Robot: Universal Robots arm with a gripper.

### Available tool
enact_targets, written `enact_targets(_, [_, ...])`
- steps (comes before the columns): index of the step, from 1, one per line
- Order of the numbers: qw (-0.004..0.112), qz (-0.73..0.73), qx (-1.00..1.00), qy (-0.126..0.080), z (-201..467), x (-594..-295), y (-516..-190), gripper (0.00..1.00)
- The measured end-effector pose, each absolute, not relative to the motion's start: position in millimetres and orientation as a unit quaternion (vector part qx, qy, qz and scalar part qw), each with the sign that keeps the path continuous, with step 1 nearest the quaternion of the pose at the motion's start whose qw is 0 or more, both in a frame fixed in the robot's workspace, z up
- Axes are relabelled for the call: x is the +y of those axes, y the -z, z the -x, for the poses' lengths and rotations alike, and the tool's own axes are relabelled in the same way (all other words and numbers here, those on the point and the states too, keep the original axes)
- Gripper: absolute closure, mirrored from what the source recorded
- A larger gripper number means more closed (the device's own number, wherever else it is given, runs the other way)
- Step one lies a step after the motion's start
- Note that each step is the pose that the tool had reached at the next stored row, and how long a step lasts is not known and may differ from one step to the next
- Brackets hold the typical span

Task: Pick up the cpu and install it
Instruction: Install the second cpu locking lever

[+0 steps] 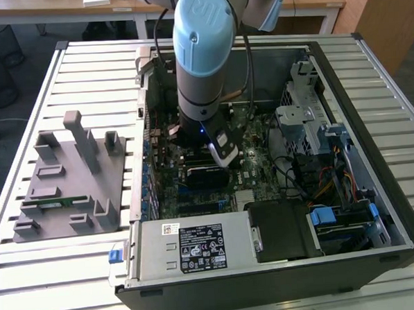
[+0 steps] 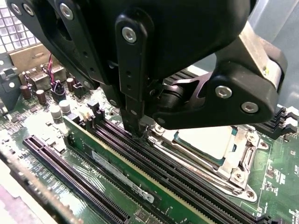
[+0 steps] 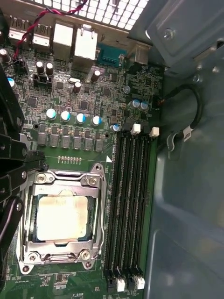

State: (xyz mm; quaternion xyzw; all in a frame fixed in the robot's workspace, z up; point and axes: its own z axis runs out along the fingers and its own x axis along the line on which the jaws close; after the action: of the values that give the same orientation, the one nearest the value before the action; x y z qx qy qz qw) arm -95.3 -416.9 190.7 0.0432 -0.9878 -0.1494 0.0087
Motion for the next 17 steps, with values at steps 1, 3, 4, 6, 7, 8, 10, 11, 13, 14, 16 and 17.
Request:
enact_targets(1, [0.009,-0.043,-0.988,0.149,95,-417,-192,0.89])
enact_targets(3, [0.009,-0.043,-0.988,0.149,95,-417,-193,0.89])
enact_targets(4, [0.009,-0.043,-0.988,0.149,95,-417,-193,0.89])
enact_targets(6, [0.009,-0.043,-0.988,0.150,95,-417,-195,0.89])
enact_targets(7, [0.009,-0.043,-0.988,0.150,95,-417,-196,0.89])
enact_targets(8, [0.009,-0.043,-0.988,0.150,95,-417,-197,0.89])
enact_targets(10, [0.009,-0.043,-0.988,0.150,95,-417,-198,0.89])
enact_targets(11, [0.009,-0.043,-0.988,0.150,95,-417,-199,0.89])
enact_targets(13, [0.009,-0.043,-0.988,0.150,95,-417,-201,0.89])
enact_targets(14, [0.009,-0.043,-0.988,0.150,95,-417,-202,0.89])
enact_targets(16, [0.009,-0.043,-0.988,0.150,95,-417,-205,0.89])
enact_targets(17, [0.009,-0.043,-0.988,0.150,95,-417,-207,0.89])
